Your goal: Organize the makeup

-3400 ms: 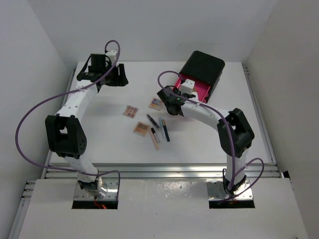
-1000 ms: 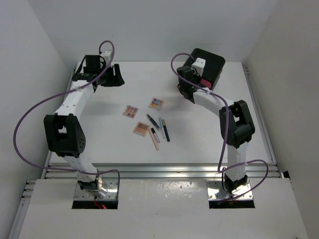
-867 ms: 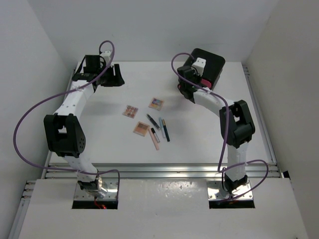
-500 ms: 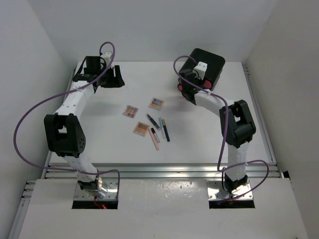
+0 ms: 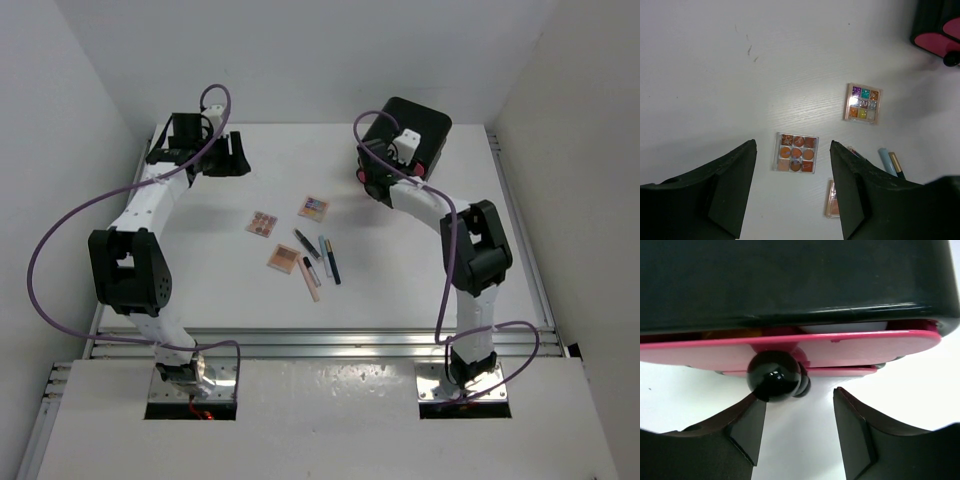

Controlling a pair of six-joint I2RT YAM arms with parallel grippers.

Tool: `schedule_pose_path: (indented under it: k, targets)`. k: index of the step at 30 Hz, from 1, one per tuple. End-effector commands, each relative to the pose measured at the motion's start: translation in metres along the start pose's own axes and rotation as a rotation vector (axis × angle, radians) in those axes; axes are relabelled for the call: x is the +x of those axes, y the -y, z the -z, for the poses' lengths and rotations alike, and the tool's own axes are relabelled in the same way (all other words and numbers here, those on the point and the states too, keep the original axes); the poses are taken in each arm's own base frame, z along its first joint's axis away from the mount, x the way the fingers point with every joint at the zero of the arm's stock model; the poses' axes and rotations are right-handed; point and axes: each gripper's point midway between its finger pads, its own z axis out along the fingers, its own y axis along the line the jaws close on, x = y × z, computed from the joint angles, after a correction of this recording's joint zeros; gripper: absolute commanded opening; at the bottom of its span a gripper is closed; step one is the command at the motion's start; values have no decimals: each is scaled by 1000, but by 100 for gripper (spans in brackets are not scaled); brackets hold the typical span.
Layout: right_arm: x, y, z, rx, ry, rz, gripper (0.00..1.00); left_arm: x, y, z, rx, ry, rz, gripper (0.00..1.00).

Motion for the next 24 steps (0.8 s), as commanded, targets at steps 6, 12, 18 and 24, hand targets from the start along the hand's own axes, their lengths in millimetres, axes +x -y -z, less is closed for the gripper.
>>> schedule_pose_path:
  k: [6,12,18,24]
  targets:
    - [-10,-17,-9,1,32,-87,57,-1,-3,0,10,13,2,66]
    - [-6,-9,-10,48,58,-58,55,-2,-7,1,3,16,8,66]
    - [-6,-18,-16,21,73,-46,54,-2,-7,1,3,16,8,67]
    - [-4,-16,-19,41,80,-44,51,-4,-7,1,3,24,5,67]
